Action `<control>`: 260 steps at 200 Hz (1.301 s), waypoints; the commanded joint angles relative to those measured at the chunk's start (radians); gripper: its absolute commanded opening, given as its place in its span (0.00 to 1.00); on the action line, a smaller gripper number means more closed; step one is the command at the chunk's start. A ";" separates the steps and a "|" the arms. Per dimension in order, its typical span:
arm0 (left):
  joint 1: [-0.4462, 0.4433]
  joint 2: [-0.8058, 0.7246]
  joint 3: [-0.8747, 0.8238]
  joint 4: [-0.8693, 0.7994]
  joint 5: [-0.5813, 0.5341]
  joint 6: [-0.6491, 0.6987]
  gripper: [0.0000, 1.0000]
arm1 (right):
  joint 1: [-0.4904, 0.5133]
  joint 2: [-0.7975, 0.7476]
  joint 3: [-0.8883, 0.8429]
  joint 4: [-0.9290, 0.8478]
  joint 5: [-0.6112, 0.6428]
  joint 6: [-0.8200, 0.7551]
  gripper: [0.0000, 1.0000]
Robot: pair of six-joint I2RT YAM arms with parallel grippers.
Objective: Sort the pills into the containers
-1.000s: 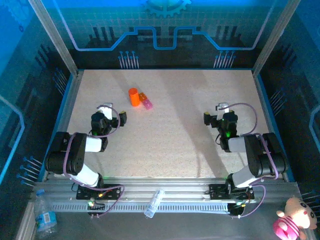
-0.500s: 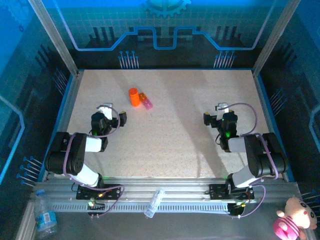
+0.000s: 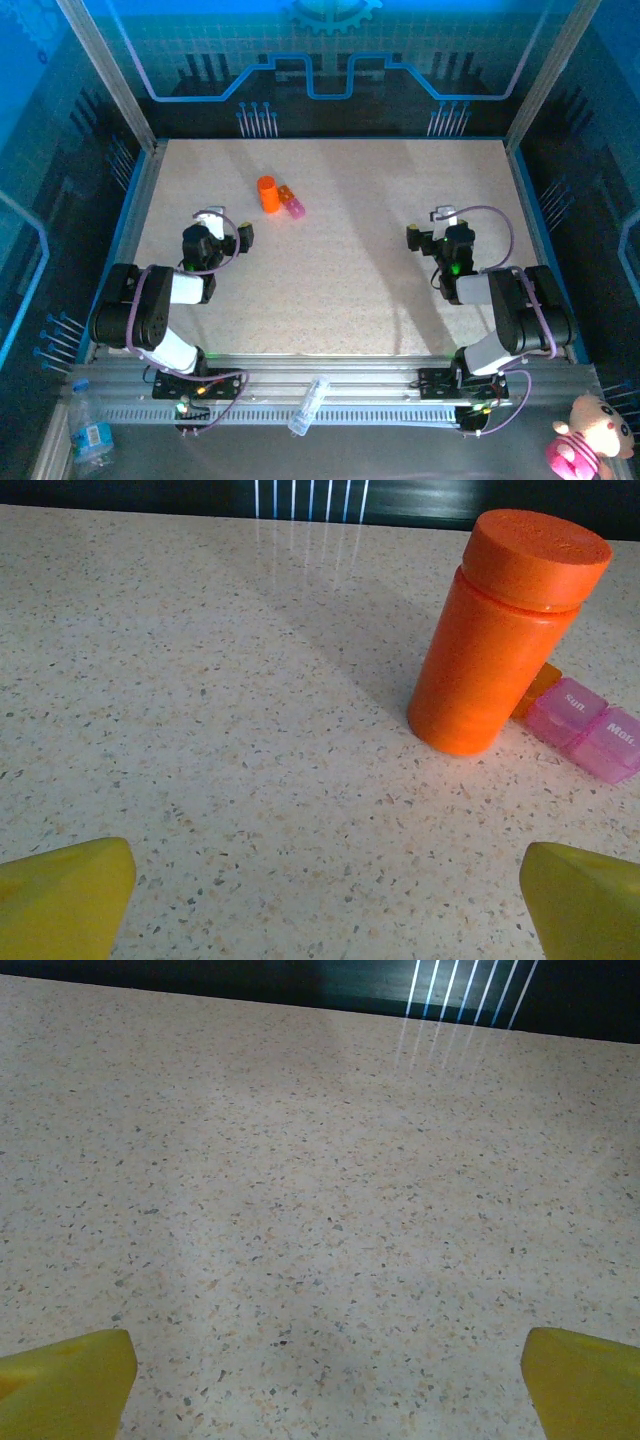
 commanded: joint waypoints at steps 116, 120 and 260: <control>0.009 -0.165 0.067 -0.213 0.000 -0.006 0.99 | -0.001 -0.250 0.077 -0.280 0.040 0.033 1.00; 0.008 -0.177 0.070 -0.231 -0.001 -0.006 0.99 | -0.003 -0.270 0.090 -0.320 0.039 0.045 1.00; -0.001 -0.594 0.318 -0.940 0.088 -0.338 0.99 | 0.170 -0.379 0.456 -0.839 -0.334 0.456 1.00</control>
